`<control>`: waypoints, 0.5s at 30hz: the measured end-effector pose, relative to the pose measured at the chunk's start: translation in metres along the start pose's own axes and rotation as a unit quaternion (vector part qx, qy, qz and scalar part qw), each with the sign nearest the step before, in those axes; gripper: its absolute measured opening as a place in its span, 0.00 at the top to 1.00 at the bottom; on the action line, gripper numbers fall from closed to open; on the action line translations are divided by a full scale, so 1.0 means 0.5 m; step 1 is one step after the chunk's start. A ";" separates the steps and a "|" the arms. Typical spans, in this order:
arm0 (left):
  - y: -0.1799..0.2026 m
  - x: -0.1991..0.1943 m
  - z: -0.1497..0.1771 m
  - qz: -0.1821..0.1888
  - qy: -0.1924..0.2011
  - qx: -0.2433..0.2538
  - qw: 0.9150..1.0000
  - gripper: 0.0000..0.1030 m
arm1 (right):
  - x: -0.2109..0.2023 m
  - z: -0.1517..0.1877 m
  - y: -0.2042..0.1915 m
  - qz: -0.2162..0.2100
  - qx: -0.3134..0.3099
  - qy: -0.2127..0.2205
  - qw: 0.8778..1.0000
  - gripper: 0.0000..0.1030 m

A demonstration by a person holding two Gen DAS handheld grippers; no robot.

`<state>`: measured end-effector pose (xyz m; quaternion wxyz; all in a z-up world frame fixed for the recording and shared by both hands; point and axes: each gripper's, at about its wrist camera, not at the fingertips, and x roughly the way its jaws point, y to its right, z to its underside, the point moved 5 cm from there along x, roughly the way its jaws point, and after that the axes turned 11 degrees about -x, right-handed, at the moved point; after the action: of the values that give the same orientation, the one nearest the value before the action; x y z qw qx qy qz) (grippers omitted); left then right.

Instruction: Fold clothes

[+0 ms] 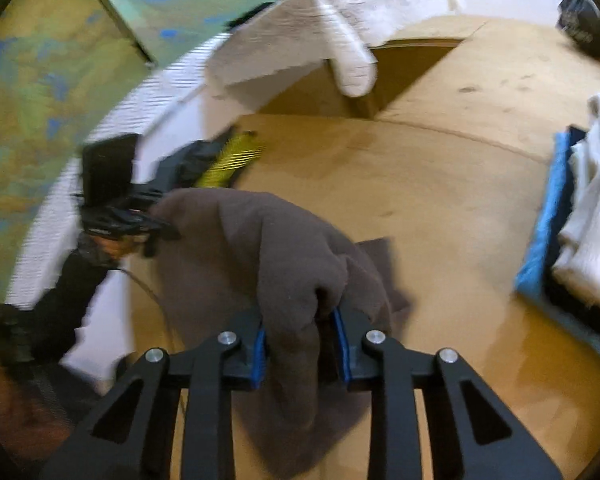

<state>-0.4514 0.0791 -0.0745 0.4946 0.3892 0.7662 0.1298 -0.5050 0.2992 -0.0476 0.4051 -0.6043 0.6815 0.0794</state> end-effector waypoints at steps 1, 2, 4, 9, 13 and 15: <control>0.004 -0.008 0.014 0.009 -0.007 -0.011 1.000 0.81 | -0.001 0.006 -0.006 -0.017 0.011 -0.007 1.000 0.75; -0.002 -0.004 0.026 0.009 -0.016 -0.021 1.000 0.81 | 0.009 0.014 0.000 -0.024 0.025 -0.017 0.999 0.75; -0.026 0.014 0.044 -0.002 -0.034 -0.035 0.999 0.80 | 0.049 0.035 0.035 -0.020 0.058 -0.040 0.997 0.75; -0.159 0.099 0.003 -0.040 -0.041 -0.126 0.990 0.57 | 0.152 0.065 0.151 0.037 0.119 -0.070 0.990 0.62; -0.193 0.074 -0.022 -0.030 -0.021 -0.142 0.989 0.50 | 0.147 0.054 0.163 0.060 0.117 -0.071 0.989 0.42; -0.171 0.051 -0.014 -0.029 -0.004 -0.105 0.994 0.49 | 0.124 0.046 0.137 0.084 0.074 -0.062 0.992 0.42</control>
<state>-0.5030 0.0421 -0.1377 0.5395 0.3130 0.7573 0.1933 -0.5518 0.2835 -0.1289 0.4820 -0.5076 0.7071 0.1001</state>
